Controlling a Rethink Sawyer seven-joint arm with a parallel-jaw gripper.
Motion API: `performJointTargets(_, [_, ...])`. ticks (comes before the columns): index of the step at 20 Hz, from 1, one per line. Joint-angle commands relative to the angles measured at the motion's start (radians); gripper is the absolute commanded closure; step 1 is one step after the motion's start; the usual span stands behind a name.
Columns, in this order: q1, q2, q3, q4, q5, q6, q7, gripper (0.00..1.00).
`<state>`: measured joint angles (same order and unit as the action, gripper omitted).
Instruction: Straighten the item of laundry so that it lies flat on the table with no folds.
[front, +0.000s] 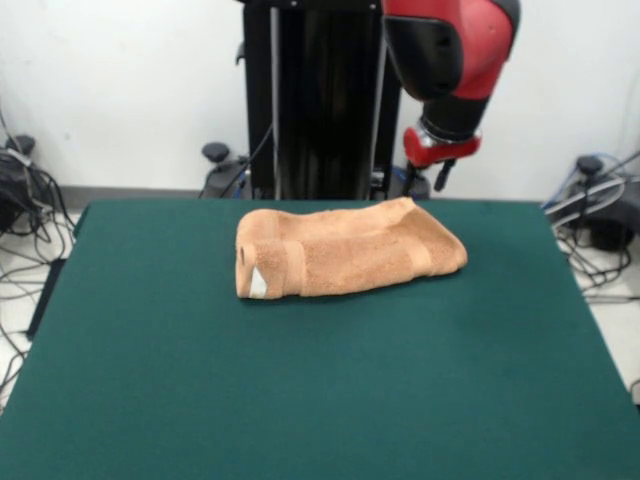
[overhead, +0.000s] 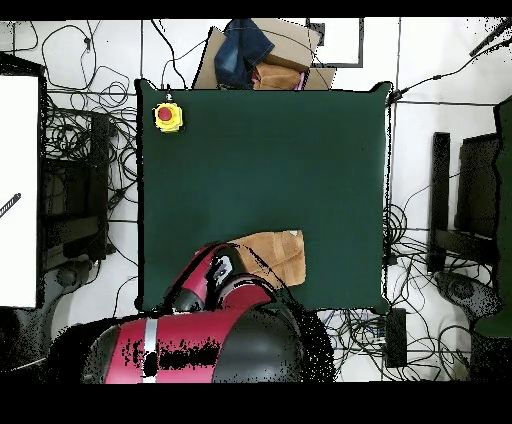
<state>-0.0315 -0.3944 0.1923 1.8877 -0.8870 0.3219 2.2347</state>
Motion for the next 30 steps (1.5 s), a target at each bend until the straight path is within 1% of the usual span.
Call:
performJointTargets(1, [0.011,0.075,0.044,-0.068,-0.100,-0.017,-0.096,0.00])
performJointTargets(7, [0.080,0.144,-0.010,-0.135,-0.169,-0.086,0.000,0.00])
performJointTargets(14, [0.092,0.146,-0.004,-0.147,-0.162,-0.078,0.018,0.00])
performJointTargets(18, [0.068,0.130,0.017,-0.139,-0.141,-0.051,-0.015,0.00])
performJointTargets(20, [0.040,0.110,0.040,-0.120,-0.127,-0.028,-0.047,0.00])
performJointTargets(23, [-0.013,0.055,0.094,-0.069,-0.073,0.055,-0.119,0.00])
performJointTargets(25, [-0.034,0.022,0.123,-0.046,-0.035,0.103,-0.147,0.00])
performJointTargets(27, [-0.039,0.011,0.136,-0.042,-0.019,0.126,-0.152,0.00])
performJointTargets(30, [-0.029,0.016,0.138,-0.056,-0.018,0.132,-0.136,0.00])
